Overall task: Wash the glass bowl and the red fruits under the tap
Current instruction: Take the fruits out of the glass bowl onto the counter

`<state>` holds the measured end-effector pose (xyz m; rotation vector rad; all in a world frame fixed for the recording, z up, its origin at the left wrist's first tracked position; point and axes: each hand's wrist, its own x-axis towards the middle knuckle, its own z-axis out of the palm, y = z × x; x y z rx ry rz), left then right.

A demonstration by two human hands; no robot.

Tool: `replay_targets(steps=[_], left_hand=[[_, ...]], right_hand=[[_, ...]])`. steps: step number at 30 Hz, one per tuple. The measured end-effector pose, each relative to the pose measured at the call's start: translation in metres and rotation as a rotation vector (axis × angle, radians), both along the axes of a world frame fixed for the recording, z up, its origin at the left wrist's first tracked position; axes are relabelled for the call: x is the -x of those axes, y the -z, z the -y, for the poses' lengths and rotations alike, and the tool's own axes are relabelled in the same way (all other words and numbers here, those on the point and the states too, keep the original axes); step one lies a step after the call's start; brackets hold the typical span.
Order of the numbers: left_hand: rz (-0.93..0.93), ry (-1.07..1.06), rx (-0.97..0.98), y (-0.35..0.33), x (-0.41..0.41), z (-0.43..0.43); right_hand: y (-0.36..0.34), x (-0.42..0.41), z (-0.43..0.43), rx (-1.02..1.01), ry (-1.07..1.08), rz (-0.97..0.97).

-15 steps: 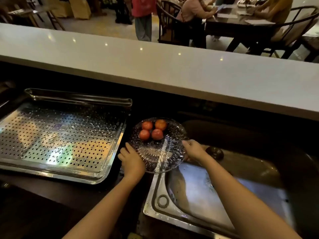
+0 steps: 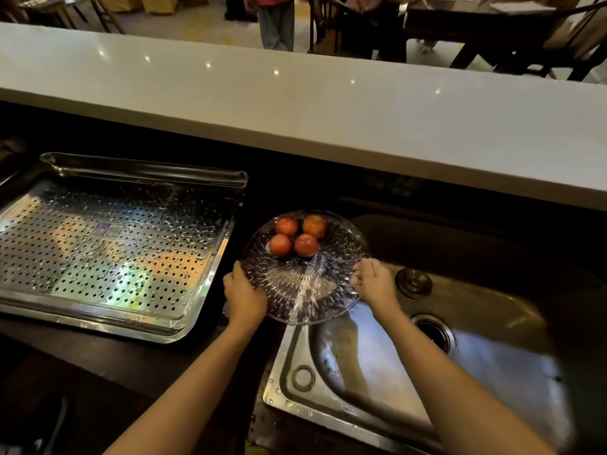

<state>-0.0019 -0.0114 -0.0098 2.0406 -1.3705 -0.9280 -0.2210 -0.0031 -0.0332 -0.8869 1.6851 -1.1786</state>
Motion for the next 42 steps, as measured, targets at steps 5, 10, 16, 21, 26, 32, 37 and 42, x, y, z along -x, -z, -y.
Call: replay_targets(steps=[5,10,16,21,26,32,37,42], left_hand=[[-0.028,0.039,0.054,-0.013,0.011,0.009],[-0.032,0.173,0.028,-0.033,0.031,0.038],[0.059,0.465,-0.123,-0.045,0.076,0.057],[0.103,0.57,-0.232,-0.016,0.129,0.059],[0.22,0.694,-0.256,0.034,0.176,0.054],[0.263,0.758,-0.337,0.092,0.219,0.04],[0.206,0.792,-0.372,0.128,0.237,0.027],[0.291,0.85,-0.196,0.142,0.241,0.017]], right_hand=[[-0.008,0.027,-0.018,0.027,0.004,-0.016],[-0.023,0.062,-0.043,0.033,-0.013,-0.077],[-0.027,0.103,-0.078,0.009,0.087,-0.136],[-0.007,0.139,-0.104,-0.105,0.19,-0.249],[0.034,0.174,-0.122,-0.247,0.242,-0.329],[0.088,0.212,-0.135,-0.487,0.199,-0.395],[0.115,0.232,-0.14,-0.663,0.127,-0.46],[0.128,0.244,-0.137,-0.874,0.02,-0.585]])
